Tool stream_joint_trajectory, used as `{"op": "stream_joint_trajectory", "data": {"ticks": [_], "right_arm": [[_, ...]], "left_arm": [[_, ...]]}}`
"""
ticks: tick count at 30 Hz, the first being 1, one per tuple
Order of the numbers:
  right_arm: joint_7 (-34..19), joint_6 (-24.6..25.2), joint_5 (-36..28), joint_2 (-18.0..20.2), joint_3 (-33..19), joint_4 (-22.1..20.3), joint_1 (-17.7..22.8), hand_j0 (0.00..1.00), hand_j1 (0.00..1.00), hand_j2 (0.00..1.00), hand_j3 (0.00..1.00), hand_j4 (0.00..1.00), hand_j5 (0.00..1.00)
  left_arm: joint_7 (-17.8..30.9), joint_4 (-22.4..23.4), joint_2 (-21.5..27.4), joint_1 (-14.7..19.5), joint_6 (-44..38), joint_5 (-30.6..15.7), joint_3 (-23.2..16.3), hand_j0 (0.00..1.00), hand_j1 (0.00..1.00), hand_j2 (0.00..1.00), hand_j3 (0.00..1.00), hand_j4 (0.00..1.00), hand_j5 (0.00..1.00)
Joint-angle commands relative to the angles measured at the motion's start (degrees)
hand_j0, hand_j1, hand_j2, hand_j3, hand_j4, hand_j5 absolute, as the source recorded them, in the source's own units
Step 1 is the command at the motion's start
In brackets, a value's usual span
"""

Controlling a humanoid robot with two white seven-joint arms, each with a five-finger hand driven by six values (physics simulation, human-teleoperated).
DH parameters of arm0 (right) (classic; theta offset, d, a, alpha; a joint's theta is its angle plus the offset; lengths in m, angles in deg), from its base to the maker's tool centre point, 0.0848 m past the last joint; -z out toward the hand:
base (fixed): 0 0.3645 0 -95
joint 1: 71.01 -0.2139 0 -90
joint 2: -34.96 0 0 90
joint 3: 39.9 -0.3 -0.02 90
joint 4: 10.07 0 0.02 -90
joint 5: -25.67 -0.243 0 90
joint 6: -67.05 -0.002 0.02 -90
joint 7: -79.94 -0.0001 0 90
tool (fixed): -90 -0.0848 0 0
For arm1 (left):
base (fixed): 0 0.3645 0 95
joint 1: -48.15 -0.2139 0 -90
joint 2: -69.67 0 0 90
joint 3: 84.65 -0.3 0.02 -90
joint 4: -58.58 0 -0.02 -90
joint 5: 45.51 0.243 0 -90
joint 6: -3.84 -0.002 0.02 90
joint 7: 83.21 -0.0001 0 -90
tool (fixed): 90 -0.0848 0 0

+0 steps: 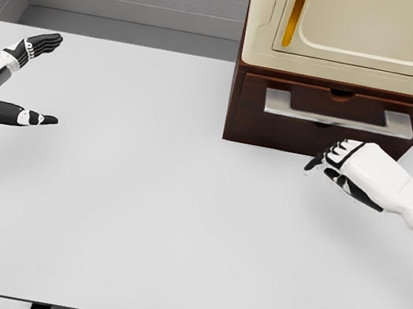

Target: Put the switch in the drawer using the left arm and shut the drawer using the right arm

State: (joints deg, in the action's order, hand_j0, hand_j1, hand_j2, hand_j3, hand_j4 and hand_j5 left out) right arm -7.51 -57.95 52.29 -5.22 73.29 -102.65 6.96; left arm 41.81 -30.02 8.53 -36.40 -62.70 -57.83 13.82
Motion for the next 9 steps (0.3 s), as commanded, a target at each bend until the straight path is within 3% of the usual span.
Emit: {"op": "stream_joint_trajectory", "data": {"ticks": [1, 9], "right_arm": [[-0.2, 0.0, -0.2, -0.7, 2.0, 2.1, -0.3, 0.55, 0.55, 0.55, 0.55, 0.55, 0.55], [-1.3, 0.0, -0.2, -2.7, 4.4, 4.8, -3.9, 0.55, 0.55, 0.55, 0.55, 0.55, 0.55]], "left_arm": [[0.0, 0.0, 0.1, 0.0, -0.1, -0.4, 0.1, 1.0, 1.0, 1.0, 1.0, 1.0, 1.0], [0.0, -2.2, 0.0, -1.1, -0.1, -0.3, 0.1, 1.0, 1.0, 1.0, 1.0, 1.0, 1.0]]}}
